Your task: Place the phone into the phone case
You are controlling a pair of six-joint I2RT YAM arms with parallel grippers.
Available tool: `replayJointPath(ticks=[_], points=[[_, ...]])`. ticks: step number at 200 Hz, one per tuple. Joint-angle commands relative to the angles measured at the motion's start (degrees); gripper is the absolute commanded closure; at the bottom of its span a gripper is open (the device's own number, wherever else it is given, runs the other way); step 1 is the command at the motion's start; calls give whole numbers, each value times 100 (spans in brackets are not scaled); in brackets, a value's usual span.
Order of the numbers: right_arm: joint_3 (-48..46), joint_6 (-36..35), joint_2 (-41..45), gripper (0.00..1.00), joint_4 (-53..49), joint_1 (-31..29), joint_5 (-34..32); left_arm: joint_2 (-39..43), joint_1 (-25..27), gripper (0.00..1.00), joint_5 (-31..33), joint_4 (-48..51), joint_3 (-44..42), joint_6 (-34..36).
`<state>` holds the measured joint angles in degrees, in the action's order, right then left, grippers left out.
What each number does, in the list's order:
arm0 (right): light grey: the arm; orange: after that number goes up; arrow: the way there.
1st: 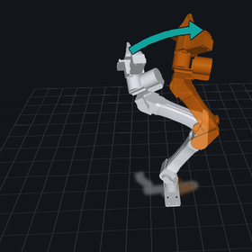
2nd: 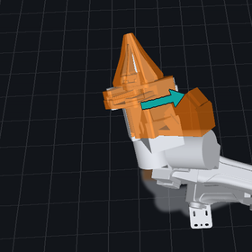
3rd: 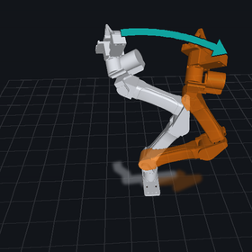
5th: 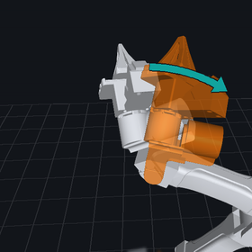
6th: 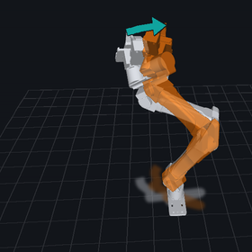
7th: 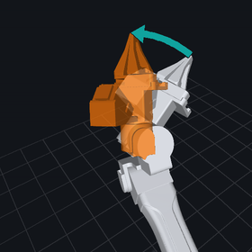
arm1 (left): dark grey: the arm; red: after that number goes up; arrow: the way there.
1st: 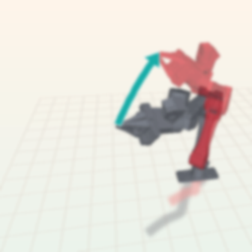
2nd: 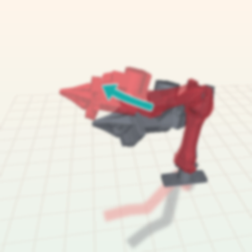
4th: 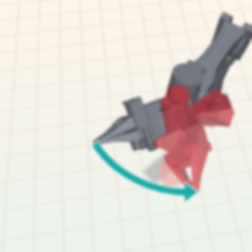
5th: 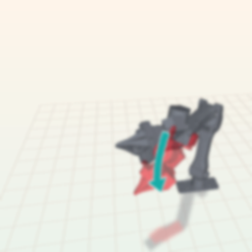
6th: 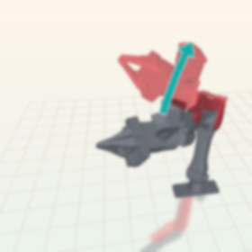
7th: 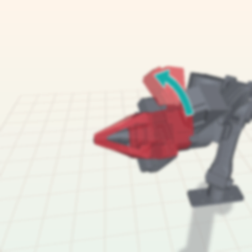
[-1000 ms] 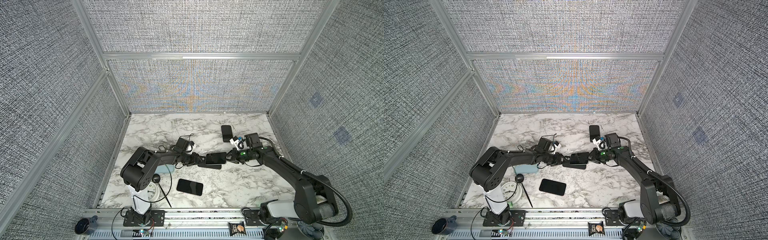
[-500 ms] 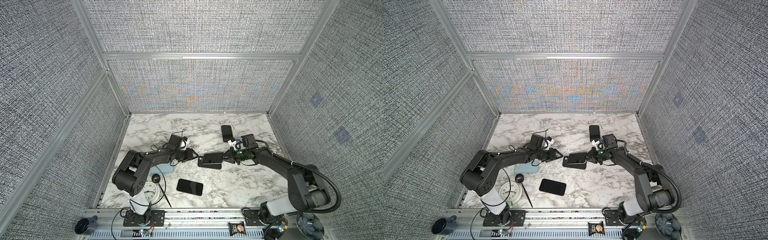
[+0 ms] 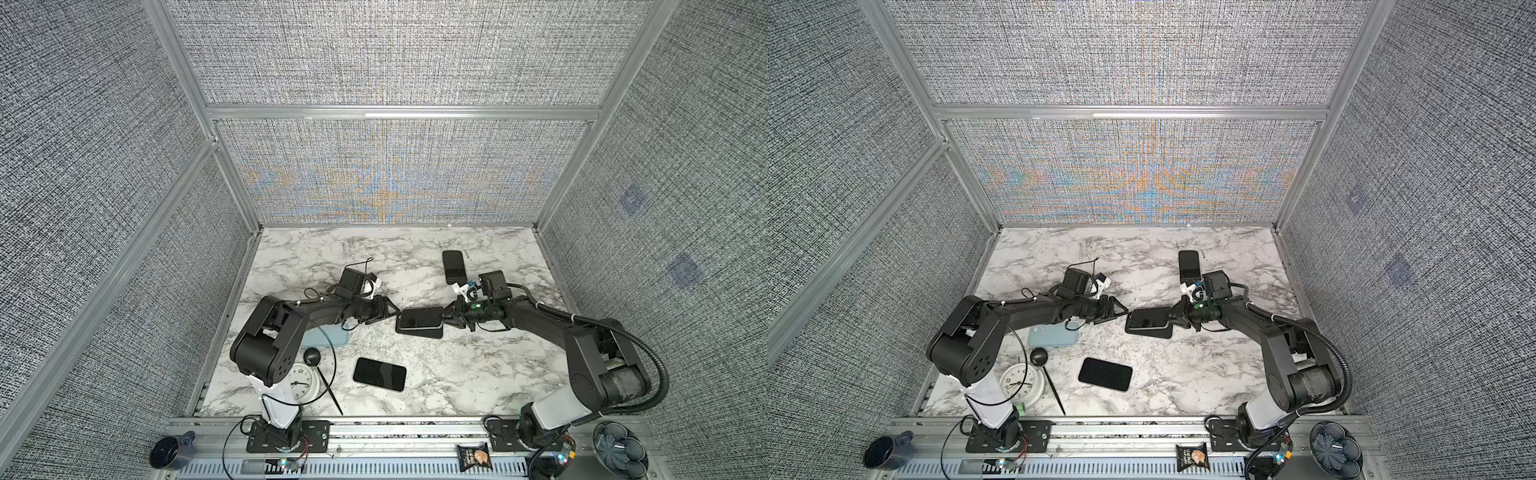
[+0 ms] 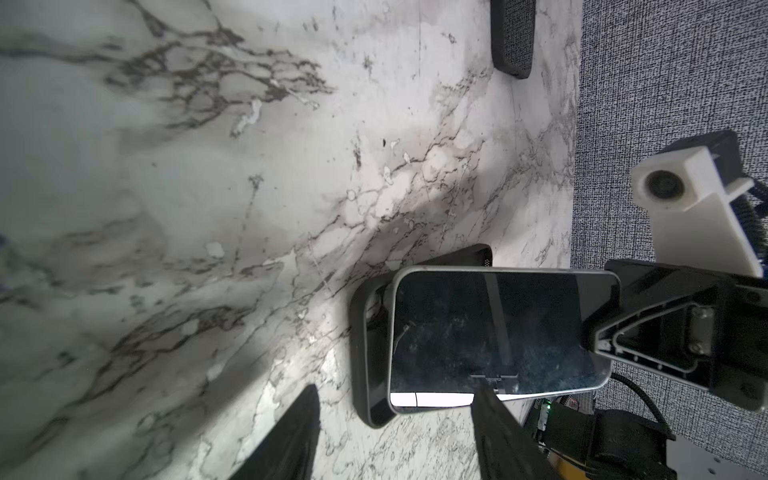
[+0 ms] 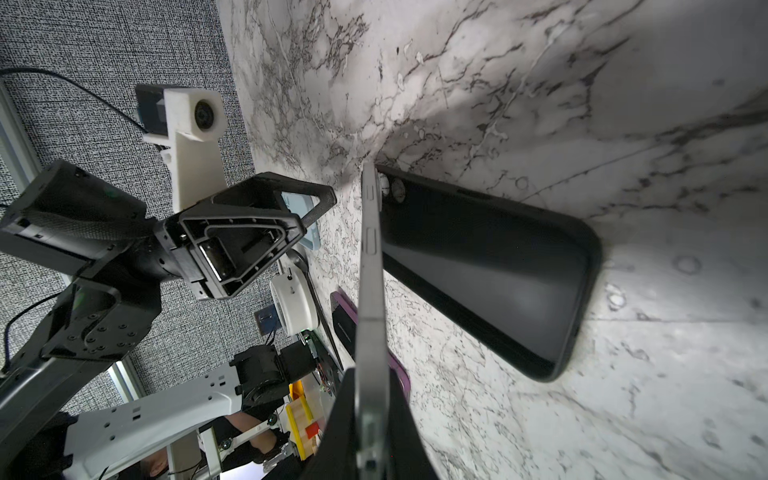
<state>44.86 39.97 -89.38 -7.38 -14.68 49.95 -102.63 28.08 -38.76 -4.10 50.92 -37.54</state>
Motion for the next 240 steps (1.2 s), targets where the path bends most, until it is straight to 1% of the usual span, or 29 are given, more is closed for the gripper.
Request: replayJointPath(ticks=[1,28,50,80,159,189,240], points=[[13,-204,30,100,-67,0,205,-61,22,40,-105,-211,-29,-64],[84,-534,58,100,-412,-4,83,-143,51,41,-136,-335,-60,-144],[93,-566,-56,100,-395,-7,43,-178,65,41,-149,-460,-121,-201],[96,-637,-201,100,-367,-3,8,-196,77,41,-167,-341,-80,-149],[455,-1118,-649,100,-896,-2,-20,-328,128,43,-166,-449,-45,-263],[602,-1208,-756,100,-1045,-8,-8,-372,137,43,-175,-437,-13,-256],[681,-1255,-1023,100,-1003,-8,7,-310,138,44,-138,-331,0,-219]])
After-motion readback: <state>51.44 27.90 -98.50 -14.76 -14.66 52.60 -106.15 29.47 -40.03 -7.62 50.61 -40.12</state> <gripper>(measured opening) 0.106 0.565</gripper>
